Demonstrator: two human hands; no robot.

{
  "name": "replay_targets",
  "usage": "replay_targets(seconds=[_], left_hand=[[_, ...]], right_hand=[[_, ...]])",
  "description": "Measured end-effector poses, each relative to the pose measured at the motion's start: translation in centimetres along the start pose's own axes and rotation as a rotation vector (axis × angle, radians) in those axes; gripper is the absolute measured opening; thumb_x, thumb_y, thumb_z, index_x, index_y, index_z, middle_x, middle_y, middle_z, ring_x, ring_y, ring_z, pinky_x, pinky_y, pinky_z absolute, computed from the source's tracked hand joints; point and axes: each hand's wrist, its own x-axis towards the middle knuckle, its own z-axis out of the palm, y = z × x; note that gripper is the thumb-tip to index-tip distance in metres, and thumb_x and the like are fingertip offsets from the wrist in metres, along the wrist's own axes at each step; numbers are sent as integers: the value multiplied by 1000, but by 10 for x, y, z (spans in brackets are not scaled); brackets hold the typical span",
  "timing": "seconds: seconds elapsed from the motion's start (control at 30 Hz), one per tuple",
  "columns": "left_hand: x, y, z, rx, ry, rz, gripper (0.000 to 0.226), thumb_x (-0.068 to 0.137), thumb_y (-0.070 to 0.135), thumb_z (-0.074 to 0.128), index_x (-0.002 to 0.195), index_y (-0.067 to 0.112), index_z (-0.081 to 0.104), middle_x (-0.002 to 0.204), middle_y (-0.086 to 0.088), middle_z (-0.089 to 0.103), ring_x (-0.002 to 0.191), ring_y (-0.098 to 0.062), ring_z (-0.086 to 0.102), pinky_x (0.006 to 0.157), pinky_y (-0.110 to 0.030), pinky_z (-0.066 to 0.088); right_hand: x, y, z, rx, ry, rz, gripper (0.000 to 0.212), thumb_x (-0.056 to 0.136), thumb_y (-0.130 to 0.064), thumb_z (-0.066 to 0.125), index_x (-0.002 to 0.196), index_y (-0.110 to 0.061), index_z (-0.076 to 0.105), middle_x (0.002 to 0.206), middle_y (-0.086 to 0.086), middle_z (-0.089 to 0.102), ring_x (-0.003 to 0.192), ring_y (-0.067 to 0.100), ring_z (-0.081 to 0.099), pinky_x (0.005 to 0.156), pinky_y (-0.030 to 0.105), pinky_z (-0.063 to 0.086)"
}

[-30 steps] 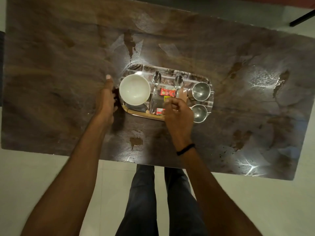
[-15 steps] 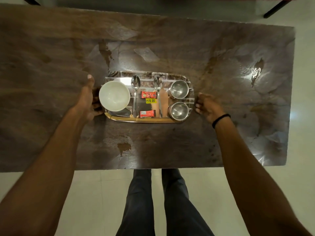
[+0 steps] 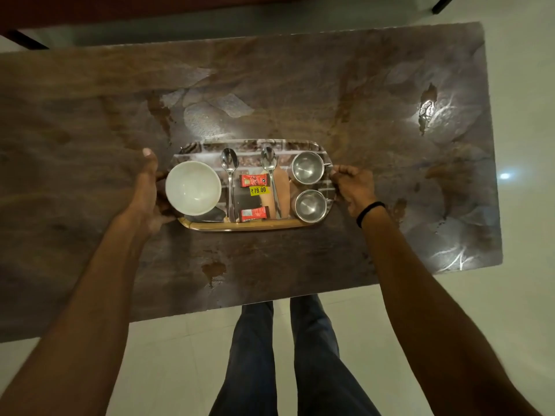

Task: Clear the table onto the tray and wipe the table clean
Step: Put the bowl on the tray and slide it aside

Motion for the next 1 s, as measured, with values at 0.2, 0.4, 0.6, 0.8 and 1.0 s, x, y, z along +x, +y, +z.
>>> replay_targets(seconds=[0.2, 0.4, 0.6, 0.8, 1.0], left_hand=[[-29, -5, 40, 56, -54, 26, 68, 82, 85, 29, 99, 30, 65, 108, -3, 65, 96, -26, 61, 72, -42, 52], [-60, -20, 110, 71, -119, 31, 62, 89, 78, 28, 92, 29, 65, 95, -4, 65, 82, -24, 61, 70, -39, 52], [-89, -47, 187, 96, -152, 20, 63, 86, 80, 32, 95, 28, 66, 99, -3, 68, 88, -25, 64, 69, -38, 51], [-119, -103, 267, 36, -135, -37, 60, 88, 78, 31, 99, 29, 63, 103, -3, 66, 95, -23, 62, 80, -43, 51], [-148, -159, 336, -41, -106, -131, 67, 84, 82, 31, 104, 27, 65, 110, -6, 65, 109, -29, 58, 102, -54, 45]], right_hand=[[-25, 19, -55, 44, 92, 27, 15, 95, -5, 64, 89, -15, 73, 81, 6, 73, 64, 16, 69, 55, 28, 57], [-36, 32, -131, 79, 166, 50, 20, 97, -2, 59, 86, -13, 71, 76, 7, 70, 49, 10, 66, 41, 20, 49], [-26, 48, -218, 50, 263, 18, 18, 92, -1, 62, 90, -12, 76, 89, 15, 75, 65, 19, 69, 58, 27, 57], [-16, 57, -303, 75, 232, 32, 19, 92, 0, 58, 86, -9, 73, 69, 5, 72, 60, 16, 69, 49, 21, 55], [10, 70, -380, 47, 282, 104, 26, 85, 4, 62, 78, -18, 74, 63, 1, 70, 47, 11, 66, 46, 21, 54]])
